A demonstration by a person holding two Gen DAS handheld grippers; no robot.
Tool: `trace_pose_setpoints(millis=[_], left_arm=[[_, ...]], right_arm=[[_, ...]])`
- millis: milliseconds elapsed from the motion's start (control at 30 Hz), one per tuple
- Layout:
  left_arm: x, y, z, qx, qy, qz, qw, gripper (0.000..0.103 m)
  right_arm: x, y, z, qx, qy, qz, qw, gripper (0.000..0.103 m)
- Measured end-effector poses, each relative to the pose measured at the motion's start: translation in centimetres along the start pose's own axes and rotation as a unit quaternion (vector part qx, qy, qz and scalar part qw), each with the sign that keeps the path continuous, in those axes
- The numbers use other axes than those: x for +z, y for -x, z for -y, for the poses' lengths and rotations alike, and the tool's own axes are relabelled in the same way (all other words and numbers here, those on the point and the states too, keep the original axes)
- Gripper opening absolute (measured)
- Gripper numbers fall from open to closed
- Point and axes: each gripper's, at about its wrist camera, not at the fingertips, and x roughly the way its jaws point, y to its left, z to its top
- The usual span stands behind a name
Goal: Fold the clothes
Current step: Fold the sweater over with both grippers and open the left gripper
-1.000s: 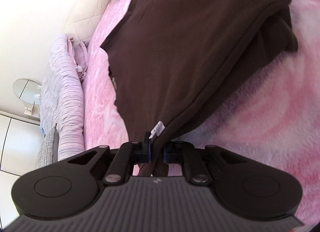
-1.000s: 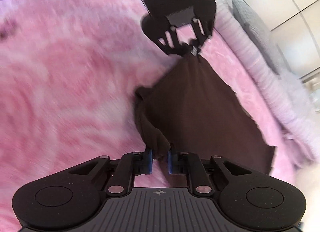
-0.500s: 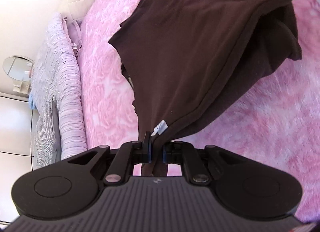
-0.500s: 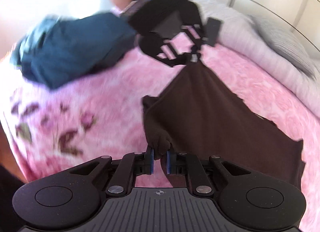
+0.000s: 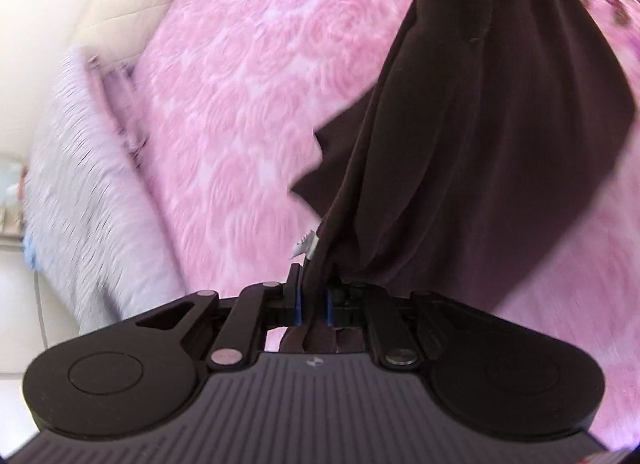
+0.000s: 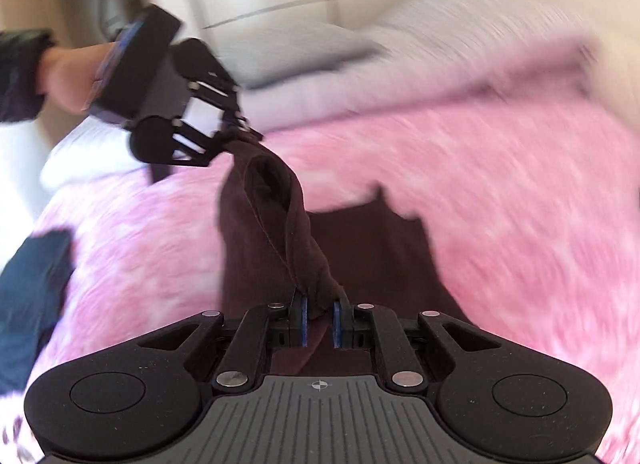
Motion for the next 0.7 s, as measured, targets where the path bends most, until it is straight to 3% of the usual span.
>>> trace_pose_setpoints(millis=[200, 300, 433, 500, 633, 700], left_arm=[[5.7, -9.6, 0.1, -0.058, -0.030, -0.004, 0.9978, 0.009], [7.0, -12.3, 0.8, -0.080, -0.036, -0.010, 0.9961, 0.009], [7.7, -14.3, 0.7, -0.085, -0.022, -0.012, 0.9960, 0.023], [7.5, -15.0, 0.0, -0.095, 0.007, -0.008, 0.9954, 0.024], [6.4, -15.6, -2.6, -0.109, 0.098, -0.002, 0.9892, 0.038], [5.5, -15.2, -4.0, -0.097, 0.147, -0.002, 0.9844, 0.038]], right_arm=[[-2.3, -3.2, 8.6, -0.009, -0.081, -0.040, 0.996, 0.011], [-4.1, -3.9, 11.6, -0.006, -0.119, -0.056, 0.991, 0.011], [-5.2, -4.9, 13.8, 0.005, -0.160, -0.065, 0.985, 0.011], [-5.7, -5.8, 14.6, 0.003, -0.186, -0.074, 0.980, 0.011], [-6.1, -5.8, 15.5, 0.008, -0.220, -0.076, 0.972, 0.011], [-6.0, -5.2, 15.5, -0.012, -0.220, -0.070, 0.973, 0.018]])
